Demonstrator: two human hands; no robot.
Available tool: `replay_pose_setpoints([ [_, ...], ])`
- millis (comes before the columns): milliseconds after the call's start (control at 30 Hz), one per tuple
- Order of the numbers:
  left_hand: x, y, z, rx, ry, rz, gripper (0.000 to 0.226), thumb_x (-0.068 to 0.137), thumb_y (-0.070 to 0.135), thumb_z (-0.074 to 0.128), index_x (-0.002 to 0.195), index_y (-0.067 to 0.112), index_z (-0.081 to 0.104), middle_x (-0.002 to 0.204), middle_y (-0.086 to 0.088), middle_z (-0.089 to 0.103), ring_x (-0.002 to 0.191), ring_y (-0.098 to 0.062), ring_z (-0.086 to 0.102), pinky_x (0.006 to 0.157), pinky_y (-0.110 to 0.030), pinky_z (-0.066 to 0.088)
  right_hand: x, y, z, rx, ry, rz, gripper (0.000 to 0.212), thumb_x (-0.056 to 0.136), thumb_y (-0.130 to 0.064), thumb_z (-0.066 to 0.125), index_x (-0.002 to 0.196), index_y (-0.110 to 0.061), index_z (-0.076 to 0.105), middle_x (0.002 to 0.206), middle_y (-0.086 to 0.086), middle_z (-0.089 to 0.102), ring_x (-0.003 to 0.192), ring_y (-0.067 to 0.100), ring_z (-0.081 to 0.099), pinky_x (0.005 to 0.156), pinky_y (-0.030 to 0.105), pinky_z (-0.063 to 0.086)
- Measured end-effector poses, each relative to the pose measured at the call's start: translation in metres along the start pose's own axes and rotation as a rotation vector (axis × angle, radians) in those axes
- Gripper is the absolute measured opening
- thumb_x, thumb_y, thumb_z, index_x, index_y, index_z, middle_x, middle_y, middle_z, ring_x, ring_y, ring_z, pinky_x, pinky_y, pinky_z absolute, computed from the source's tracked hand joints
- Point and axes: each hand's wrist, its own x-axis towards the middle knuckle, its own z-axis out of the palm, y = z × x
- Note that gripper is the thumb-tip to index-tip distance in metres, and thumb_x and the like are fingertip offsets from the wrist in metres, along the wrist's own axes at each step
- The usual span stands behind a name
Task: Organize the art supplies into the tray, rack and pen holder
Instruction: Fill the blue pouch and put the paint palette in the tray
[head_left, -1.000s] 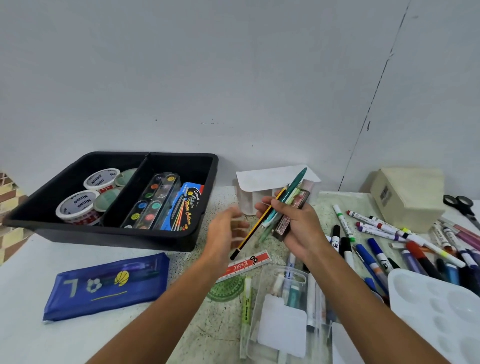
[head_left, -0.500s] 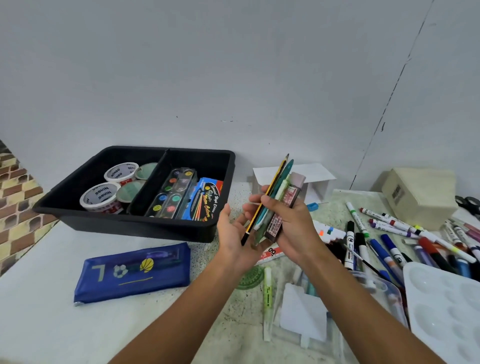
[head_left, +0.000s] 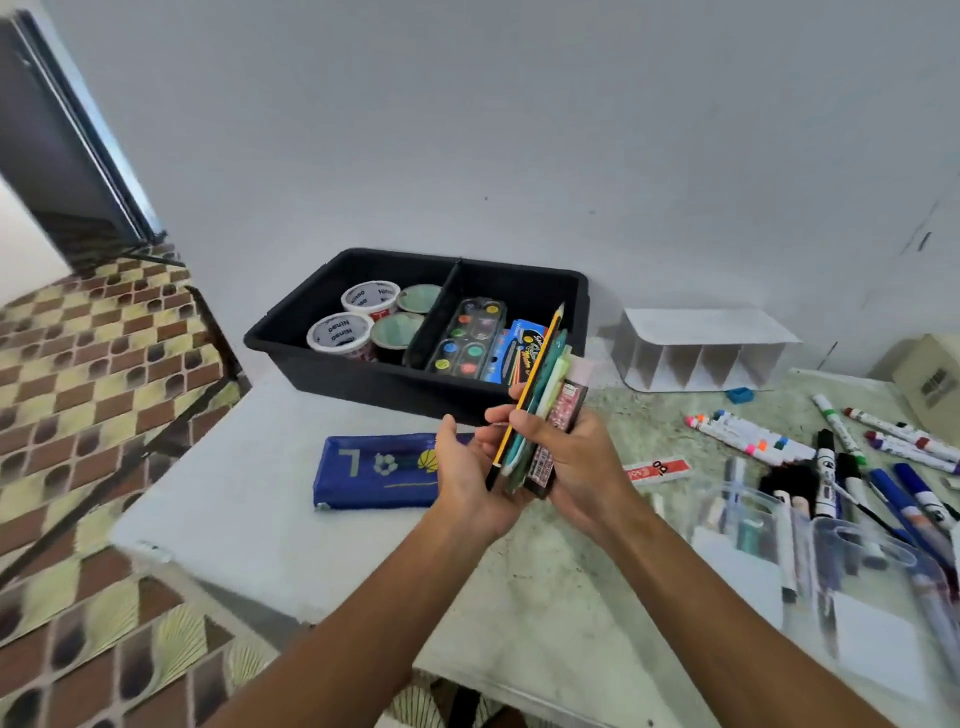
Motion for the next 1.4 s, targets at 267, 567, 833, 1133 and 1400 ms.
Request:
replay_pose_setpoints([
  [267,-0.008,0.087,-0.091,0.816,0.179,0.633,0.019,0.095,0.029,0.054,0.097,0.012,0.062,0.086,-0.008,0.069,0.080,-0.022,0.061,0.075,-0.036,0.049,0.018,0.029,0.040,-0.076,-0.039,0.057,0.016,0.093,0.004,0.052,0.106,-0.002,0.058,0.092,0.020,0.070,0.081,0.033,0.069,0.077,0.045,0.059],
  [567,0.006,0.145,-0.173,2.209,-0.077,0.816,0.052,0.083,0.046,0.068,0.130,0.025,0.058,0.145,0.004,0.042,0.138,-0.018,0.024,0.109,-0.032,0.029,0.021,0.050,0.039,-0.186,-0.016,0.173,0.017,0.094,0.003,0.052,0.110,0.000,0.056,0.093,0.019,0.071,0.081,0.031,0.071,0.076,0.042,0.059],
  [833,0.009,0.145,-0.170,2.328,-0.122,0.968,0.039,0.098,0.043,0.044,0.113,0.019,0.071,0.134,-0.005,0.057,0.133,-0.028,0.040,0.106,-0.041,0.040,0.019,0.055,0.035,-0.182,-0.027,0.233,0.020,0.093,0.002,0.054,0.112,0.001,0.057,0.101,0.026,0.069,0.085,0.035,0.070,0.078,0.044,0.059],
  [1133,0.000,0.146,-0.145,2.285,-0.281,1.219,0.048,0.079,0.000,0.072,0.117,0.016,0.046,0.097,-0.012,0.068,0.058,-0.023,0.061,0.049,-0.021,0.045,0.024,0.048,0.044,-0.169,-0.061,0.193,0.020,0.094,0.002,0.052,0.114,-0.001,0.055,0.099,0.022,0.070,0.090,0.036,0.070,0.079,0.044,0.059],
  [1400,0.006,0.153,-0.128,2.282,-0.280,1.131,0.044,0.084,-0.002,0.060,0.126,0.010,0.060,0.135,-0.014,0.055,0.104,-0.036,0.062,0.084,-0.037,0.052,0.032,0.047,0.055,-0.104,-0.061,0.107,0.020,0.094,0.003,0.051,0.113,-0.002,0.056,0.097,0.022,0.071,0.091,0.035,0.070,0.085,0.044,0.056],
])
